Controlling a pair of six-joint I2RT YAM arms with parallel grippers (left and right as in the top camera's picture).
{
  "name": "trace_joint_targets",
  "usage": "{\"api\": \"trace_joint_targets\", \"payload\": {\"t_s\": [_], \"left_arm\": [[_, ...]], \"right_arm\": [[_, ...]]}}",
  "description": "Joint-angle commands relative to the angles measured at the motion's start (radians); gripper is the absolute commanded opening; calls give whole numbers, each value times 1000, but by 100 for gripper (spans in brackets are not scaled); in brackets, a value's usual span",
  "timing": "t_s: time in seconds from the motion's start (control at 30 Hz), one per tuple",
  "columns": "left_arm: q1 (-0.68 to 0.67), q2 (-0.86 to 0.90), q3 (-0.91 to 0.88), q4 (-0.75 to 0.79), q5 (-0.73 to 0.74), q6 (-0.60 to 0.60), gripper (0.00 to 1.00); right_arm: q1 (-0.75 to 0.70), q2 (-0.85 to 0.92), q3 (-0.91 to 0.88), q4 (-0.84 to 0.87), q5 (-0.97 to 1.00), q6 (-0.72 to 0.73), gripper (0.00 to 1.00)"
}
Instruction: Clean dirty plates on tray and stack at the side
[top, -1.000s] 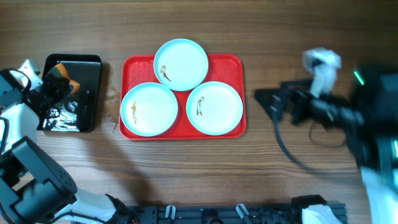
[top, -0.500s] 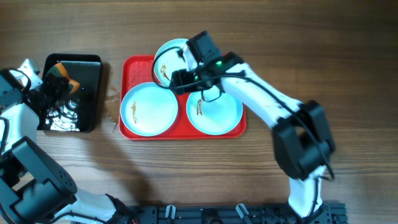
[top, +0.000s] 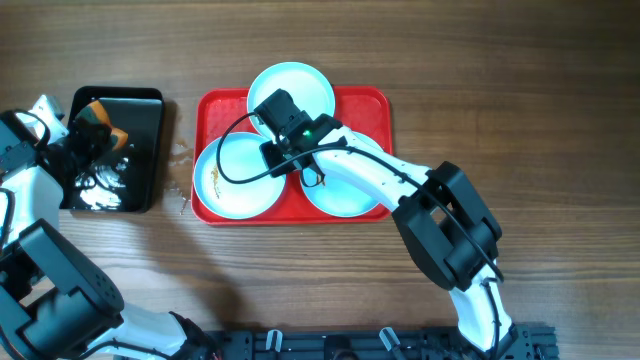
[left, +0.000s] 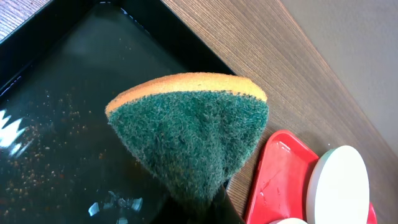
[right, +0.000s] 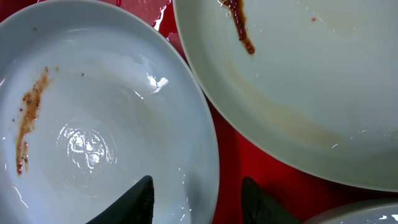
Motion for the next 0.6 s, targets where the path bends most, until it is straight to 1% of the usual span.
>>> {"api": "trace_joint_targets", "payload": {"t_s": [0.0, 0.07, 0.33, 0.43, 0.5, 0.53, 0.57], "left_arm": [[3, 5, -5, 3, 8, 19, 4], [3, 5, -5, 2, 8, 19, 4], [3, 5, -5, -1, 8, 19, 4], [3, 5, -5, 0, 8, 19, 4], [3, 5, -5, 0, 8, 19, 4], [3, 5, -5, 0, 8, 19, 4], [3, 5, -5, -1, 8, 19, 3]], "right_arm": [[-2, 7, -8, 26, 26, 22, 45], [-2, 7, -37, 49, 26, 22, 45], [-2, 51, -38, 70, 26, 21, 44], [-2, 51, -38, 72, 26, 23, 32], [-2, 51, -38, 72, 26, 21, 28], [-2, 51, -38, 72, 26, 21, 23], [-2, 51, -38, 74, 26, 21, 14]]}}
